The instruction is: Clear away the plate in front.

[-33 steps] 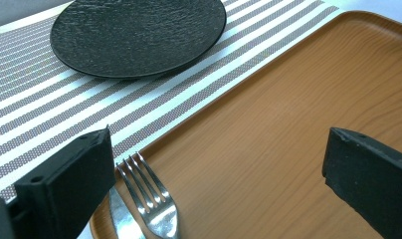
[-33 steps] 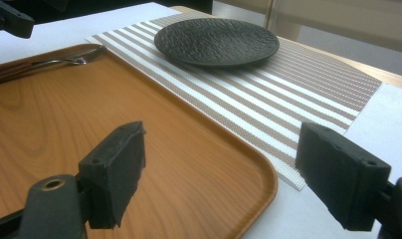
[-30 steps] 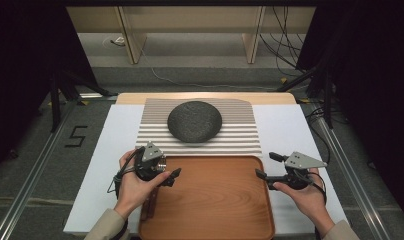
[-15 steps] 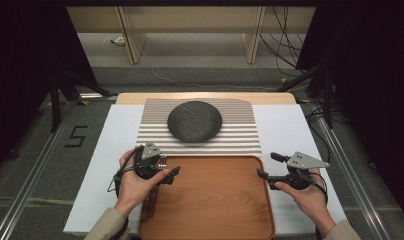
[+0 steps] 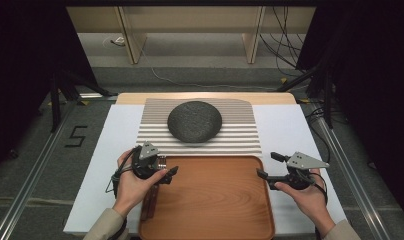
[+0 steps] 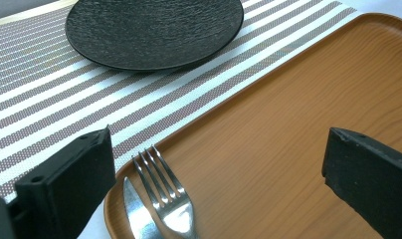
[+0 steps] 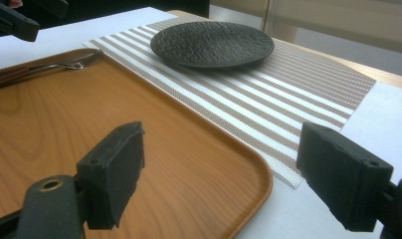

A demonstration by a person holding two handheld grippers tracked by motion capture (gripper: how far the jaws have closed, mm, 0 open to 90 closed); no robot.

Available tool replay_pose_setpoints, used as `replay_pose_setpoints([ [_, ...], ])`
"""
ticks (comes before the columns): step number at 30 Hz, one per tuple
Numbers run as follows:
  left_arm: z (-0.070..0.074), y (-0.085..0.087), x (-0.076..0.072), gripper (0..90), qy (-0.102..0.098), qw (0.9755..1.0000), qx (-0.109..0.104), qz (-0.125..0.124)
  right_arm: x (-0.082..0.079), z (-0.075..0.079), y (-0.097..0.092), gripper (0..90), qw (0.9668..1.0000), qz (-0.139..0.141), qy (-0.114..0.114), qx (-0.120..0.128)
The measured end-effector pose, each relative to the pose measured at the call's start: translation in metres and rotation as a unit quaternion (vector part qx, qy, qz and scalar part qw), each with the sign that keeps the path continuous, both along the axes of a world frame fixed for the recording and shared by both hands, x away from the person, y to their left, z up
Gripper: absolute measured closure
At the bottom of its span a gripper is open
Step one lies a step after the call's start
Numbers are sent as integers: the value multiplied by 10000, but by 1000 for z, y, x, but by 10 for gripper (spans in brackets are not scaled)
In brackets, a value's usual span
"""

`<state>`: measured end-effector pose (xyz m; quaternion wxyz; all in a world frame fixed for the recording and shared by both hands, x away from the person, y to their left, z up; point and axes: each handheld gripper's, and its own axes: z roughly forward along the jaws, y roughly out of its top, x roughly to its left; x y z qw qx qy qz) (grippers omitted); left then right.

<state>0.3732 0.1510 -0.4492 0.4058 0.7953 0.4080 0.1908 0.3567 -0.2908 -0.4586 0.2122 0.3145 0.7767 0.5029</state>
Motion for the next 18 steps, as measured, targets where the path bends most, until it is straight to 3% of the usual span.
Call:
replay_pose_setpoints([
  [18, 0, 6, 3, 4, 58, 9999, -73, 71, -1, 4, 3, 199, 10000, -1, -71, -21],
])
